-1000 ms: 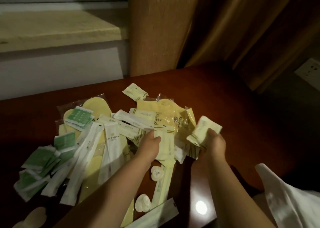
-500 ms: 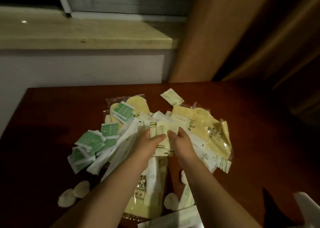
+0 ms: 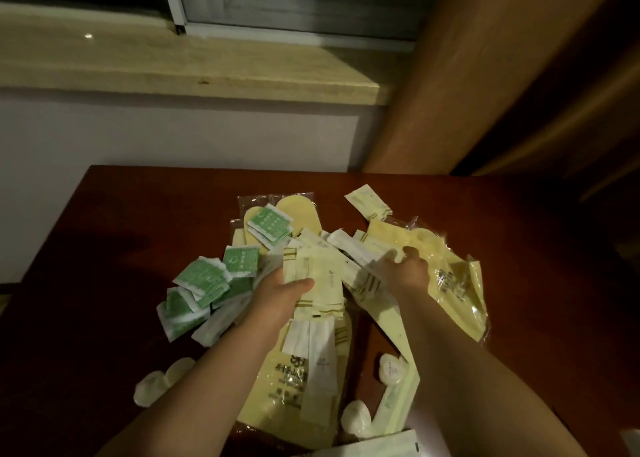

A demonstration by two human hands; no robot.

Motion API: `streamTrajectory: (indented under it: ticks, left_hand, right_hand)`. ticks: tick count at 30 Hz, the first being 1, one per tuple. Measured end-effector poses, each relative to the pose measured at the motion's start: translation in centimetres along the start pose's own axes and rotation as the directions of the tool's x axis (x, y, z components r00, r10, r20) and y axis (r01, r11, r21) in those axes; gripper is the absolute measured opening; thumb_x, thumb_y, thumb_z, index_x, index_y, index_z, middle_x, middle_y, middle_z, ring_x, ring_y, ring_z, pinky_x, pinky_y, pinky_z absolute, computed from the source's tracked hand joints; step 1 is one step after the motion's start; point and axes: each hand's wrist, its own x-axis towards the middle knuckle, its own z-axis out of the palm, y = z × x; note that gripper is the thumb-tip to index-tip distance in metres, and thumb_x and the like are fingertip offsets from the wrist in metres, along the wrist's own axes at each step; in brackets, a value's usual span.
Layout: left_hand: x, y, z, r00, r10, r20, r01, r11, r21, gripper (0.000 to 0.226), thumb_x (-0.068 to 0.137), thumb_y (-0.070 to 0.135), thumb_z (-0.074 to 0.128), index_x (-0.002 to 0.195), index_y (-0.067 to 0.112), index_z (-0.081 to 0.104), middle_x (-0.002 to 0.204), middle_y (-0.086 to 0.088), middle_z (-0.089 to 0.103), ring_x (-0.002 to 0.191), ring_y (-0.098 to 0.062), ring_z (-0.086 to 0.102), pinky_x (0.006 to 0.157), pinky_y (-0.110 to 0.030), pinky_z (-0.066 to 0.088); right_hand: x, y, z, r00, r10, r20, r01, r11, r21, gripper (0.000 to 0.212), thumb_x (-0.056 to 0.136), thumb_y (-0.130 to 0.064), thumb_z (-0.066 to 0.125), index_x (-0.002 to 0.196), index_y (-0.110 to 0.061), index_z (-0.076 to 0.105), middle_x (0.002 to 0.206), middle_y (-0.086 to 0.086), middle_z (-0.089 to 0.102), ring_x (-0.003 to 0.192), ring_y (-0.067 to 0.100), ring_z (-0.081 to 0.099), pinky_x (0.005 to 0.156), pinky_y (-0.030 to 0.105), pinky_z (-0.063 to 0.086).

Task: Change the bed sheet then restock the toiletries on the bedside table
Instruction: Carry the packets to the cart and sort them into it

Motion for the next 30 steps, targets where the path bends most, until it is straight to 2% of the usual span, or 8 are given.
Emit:
streamTrajectory:
  ticks: [6, 9, 12, 17, 20, 23, 26, 30]
  left_hand:
    - [2.2, 0.1, 0.8, 1.0, 0.01, -0.014, -0.01, 0.999, 0.044, 0.029, 0.09, 0.005, 0.059, 0.116, 0.017, 0.054, 0.112, 0.005, 0.063, 0.101, -0.014, 0.059, 0.084, -0.028, 0.045]
    - [3.4, -0.1, 1.9, 0.999, -0.019, -0.047, 0.022, 0.998, 0.062, 0.041, 0.089, 0.006, 0.06, 0.129, 0.009, 0.054, 0.124, -0.008, 0.061, 0.111, -0.025, 0.058, 0.096, -0.039, 0.046]
    - [4.2, -0.1, 3.2, 0.996, -0.012, -0.09, 0.016, 0.999, 0.044, 0.048, 0.088, 0.011, 0.063, 0.134, 0.011, 0.05, 0.128, -0.008, 0.059, 0.115, -0.027, 0.056, 0.101, -0.044, 0.044]
    - [5.0, -0.6, 5.3, 0.992, -0.042, -0.117, 0.041, 0.999, -0.009, 0.05, 0.088, 0.016, 0.062, 0.135, 0.01, 0.048, 0.131, -0.008, 0.056, 0.119, -0.029, 0.053, 0.101, -0.045, 0.043]
    - [4.7, -0.9, 5.9, 0.994, -0.048, -0.101, 0.047, 0.999, -0.014, 0.057, 0.085, 0.02, 0.065, 0.138, 0.011, 0.045, 0.135, -0.008, 0.054, 0.122, -0.029, 0.052, 0.103, -0.048, 0.041]
    - [4.5, -0.4, 5.0, 0.993, -0.021, -0.116, 0.022, 1.0, 0.009, 0.054, 0.082, 0.018, 0.066, 0.134, 0.011, 0.05, 0.127, -0.01, 0.06, 0.114, -0.029, 0.057, 0.1, -0.05, 0.044]
    - [5.0, 0.2, 3.0, 0.983, 0.029, -0.183, -0.026, 0.999, 0.02, 0.036, 0.088, 0.005, 0.06, 0.124, 0.007, 0.056, 0.113, -0.008, 0.065, 0.101, -0.025, 0.062, 0.091, -0.043, 0.05]
    - [5.8, -0.1, 1.1, 0.945, 0.062, -0.321, -0.071, 0.997, -0.018, 0.029, 0.089, 0.001, 0.057, 0.116, 0.009, 0.059, 0.105, -0.006, 0.066, 0.092, -0.023, 0.064, 0.072, -0.031, 0.052]
  right_hand:
    - [2.5, -0.2, 0.7, 0.998, -0.047, 0.03, 0.052, 0.976, -0.211, 0.037, 0.096, -0.027, 0.042, 0.13, -0.014, 0.042, 0.123, 0.015, 0.05, 0.111, 0.034, 0.051, 0.096, 0.046, 0.044]
    - [3.6, 0.1, 0.7, 0.992, 0.064, 0.105, -0.058, 0.997, -0.059, 0.033, 0.094, -0.015, 0.043, 0.125, -0.007, 0.041, 0.105, 0.011, 0.054, 0.102, 0.03, 0.056, 0.088, 0.042, 0.049]
    - [4.1, -0.1, -0.7, 0.992, 0.048, 0.114, -0.064, 0.988, 0.139, 0.017, 0.098, -0.011, 0.042, 0.107, -0.004, 0.055, 0.088, 0.005, 0.055, 0.073, 0.016, 0.053, 0.055, 0.022, 0.045]
    - [3.9, -0.2, -2.7, 0.999, -0.04, 0.037, 0.019, 0.893, 0.449, 0.019, 0.097, -0.017, 0.048, 0.114, -0.01, 0.052, 0.102, 0.002, 0.057, 0.096, 0.023, 0.058, 0.071, 0.032, 0.046]
    - [3.8, -0.9, -1.9, 0.976, -0.173, 0.129, 0.128, 0.944, 0.303, 0.03, 0.098, -0.022, 0.047, 0.128, -0.016, 0.046, 0.116, -0.002, 0.052, 0.08, 0.005, 0.052, 0.059, 0.018, 0.045]
    - [4.1, -2.3, 0.0, 0.929, -0.292, 0.229, 0.317, 0.945, -0.081, 0.043, 0.094, -0.025, 0.049, 0.135, -0.017, 0.041, 0.126, 0.006, 0.054, 0.106, 0.023, 0.054, 0.088, 0.034, 0.048]
    - [4.5, -3.3, 1.7, 0.919, -0.309, 0.247, 0.391, 0.796, -0.461, 0.044, 0.091, -0.035, 0.049, 0.13, -0.014, 0.041, 0.124, 0.009, 0.05, 0.116, 0.029, 0.046, 0.099, 0.046, 0.039]
    - [5.3, -4.0, 2.3, 0.958, -0.211, 0.196, 0.274, 0.875, -0.399, 0.029, 0.092, -0.018, 0.045, 0.12, -0.013, 0.05, 0.114, 0.008, 0.058, 0.109, 0.028, 0.052, 0.097, 0.042, 0.036]
